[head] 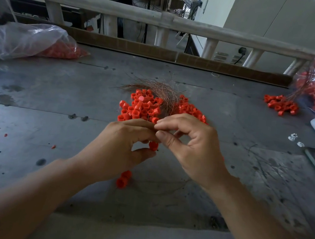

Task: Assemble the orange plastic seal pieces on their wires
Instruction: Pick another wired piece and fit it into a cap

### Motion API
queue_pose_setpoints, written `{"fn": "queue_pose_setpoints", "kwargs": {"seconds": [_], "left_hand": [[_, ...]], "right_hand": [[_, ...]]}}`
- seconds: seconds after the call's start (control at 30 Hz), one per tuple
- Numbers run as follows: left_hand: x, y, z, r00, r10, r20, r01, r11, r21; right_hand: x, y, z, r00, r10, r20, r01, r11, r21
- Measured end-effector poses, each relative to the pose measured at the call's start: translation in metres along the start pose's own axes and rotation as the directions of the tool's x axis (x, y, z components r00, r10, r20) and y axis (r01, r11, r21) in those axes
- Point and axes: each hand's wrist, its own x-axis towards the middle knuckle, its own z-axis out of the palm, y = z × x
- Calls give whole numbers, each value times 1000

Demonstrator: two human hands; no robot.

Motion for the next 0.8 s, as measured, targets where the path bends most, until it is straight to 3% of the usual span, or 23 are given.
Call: {"fn": "queue_pose_setpoints", "kwargs": {"seconds": [0.33, 0.43, 0.57, 0.8], "left_hand": [[0, 2, 1, 999, 20, 26, -20, 1000, 19], [0, 2, 0, 1000, 1, 6, -1, 1000, 1], [2, -2, -2, 996, -83, -19, 84, 996, 12], [3, -4, -3, 980, -186, -65, 186, 983, -11]], "right_hand": [[-1, 4, 2, 999, -18, 43, 18, 1000, 2], [0, 1, 1, 1000, 5, 26, -7, 995, 94], [5, -3, -12, 990, 87, -113, -34, 912, 408], [12, -7, -33, 899, 60, -435, 136, 904, 405]]}}
